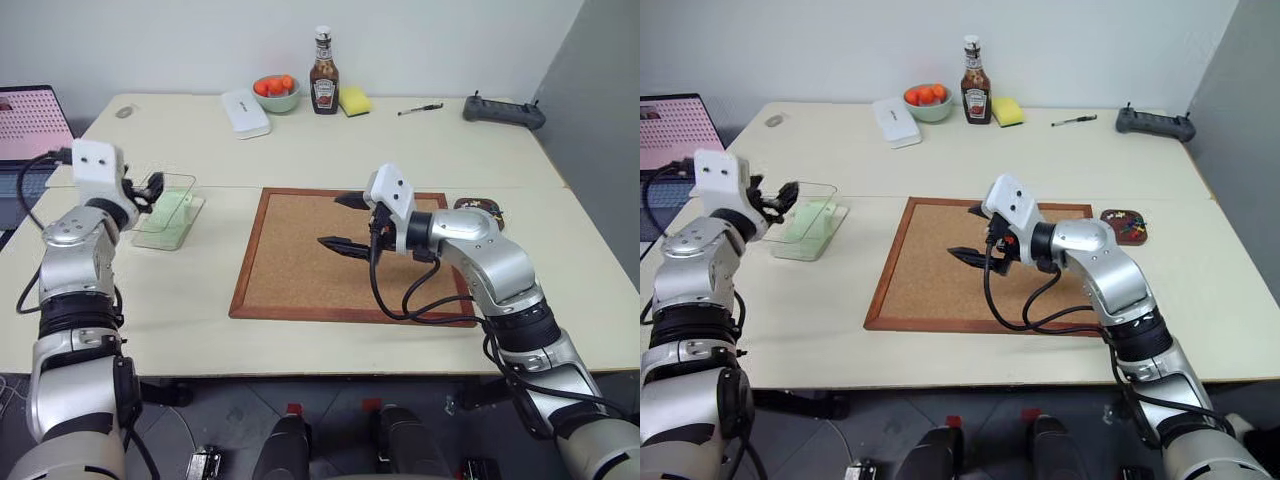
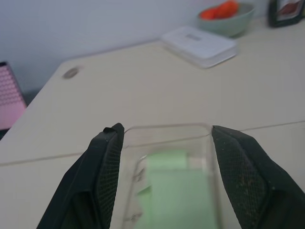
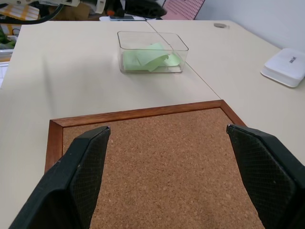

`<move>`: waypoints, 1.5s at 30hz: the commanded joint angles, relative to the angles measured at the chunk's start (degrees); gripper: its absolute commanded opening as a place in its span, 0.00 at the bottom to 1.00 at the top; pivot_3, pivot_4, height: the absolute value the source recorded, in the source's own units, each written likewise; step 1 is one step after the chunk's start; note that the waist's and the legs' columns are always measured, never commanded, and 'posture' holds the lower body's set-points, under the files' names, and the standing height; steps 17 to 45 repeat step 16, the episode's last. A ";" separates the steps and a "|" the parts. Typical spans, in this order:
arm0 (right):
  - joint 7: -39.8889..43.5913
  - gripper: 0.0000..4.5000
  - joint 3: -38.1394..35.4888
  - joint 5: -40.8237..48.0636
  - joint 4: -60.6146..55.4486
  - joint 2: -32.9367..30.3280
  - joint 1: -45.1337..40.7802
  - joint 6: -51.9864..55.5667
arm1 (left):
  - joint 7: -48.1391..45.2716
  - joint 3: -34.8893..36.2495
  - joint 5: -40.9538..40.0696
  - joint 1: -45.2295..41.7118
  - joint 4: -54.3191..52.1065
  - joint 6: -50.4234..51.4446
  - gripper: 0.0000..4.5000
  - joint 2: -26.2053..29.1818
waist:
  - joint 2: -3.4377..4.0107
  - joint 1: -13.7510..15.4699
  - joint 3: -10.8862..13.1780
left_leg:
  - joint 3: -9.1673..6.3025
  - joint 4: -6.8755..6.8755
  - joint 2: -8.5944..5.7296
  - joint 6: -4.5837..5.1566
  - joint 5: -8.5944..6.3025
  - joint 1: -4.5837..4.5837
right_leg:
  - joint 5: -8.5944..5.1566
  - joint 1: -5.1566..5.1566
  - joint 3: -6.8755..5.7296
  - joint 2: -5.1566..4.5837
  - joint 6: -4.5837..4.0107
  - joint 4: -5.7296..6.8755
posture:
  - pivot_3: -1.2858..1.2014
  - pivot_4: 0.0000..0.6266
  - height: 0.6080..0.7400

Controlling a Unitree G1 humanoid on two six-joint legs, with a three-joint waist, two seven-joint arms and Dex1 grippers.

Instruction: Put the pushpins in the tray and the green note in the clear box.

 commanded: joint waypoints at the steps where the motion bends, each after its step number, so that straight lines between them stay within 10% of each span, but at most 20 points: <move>1: -3.85 0.92 -5.86 0.72 -3.93 -1.29 4.10 -1.68 | -3.58 -2.66 -1.41 4.93 -13.64 2.19 0.67 -1.18 | -0.01 -0.14 0.00 | 0.04 0.00 -0.02 0.00 0.00 0.00 | 0.01 -0.01 0.04 -0.01 0.01 -0.02 | 0.52 0.24 1.00; 10: -4.94 0.92 -14.10 3.03 -7.74 -5.94 17.98 -4.64 | -6.28 -5.62 -4.73 20.82 -35.84 8.89 0.67 -4.74 | -0.01 -0.40 0.00 | 0.14 -0.01 0.06 0.01 0.00 0.12 | 0.00 0.00 0.14 0.03 0.00 0.06 | 0.52 0.24 1.00; 45: -4.69 0.92 -14.68 2.54 -5.14 -7.47 19.67 -6.96 | -7.07 -6.26 -4.81 24.47 -38.04 8.49 0.67 -5.67 | -0.01 -0.49 0.00 | 0.15 0.00 0.12 0.05 0.02 0.31 | 0.03 0.11 0.12 0.14 -0.04 0.11 | 0.52 0.24 1.00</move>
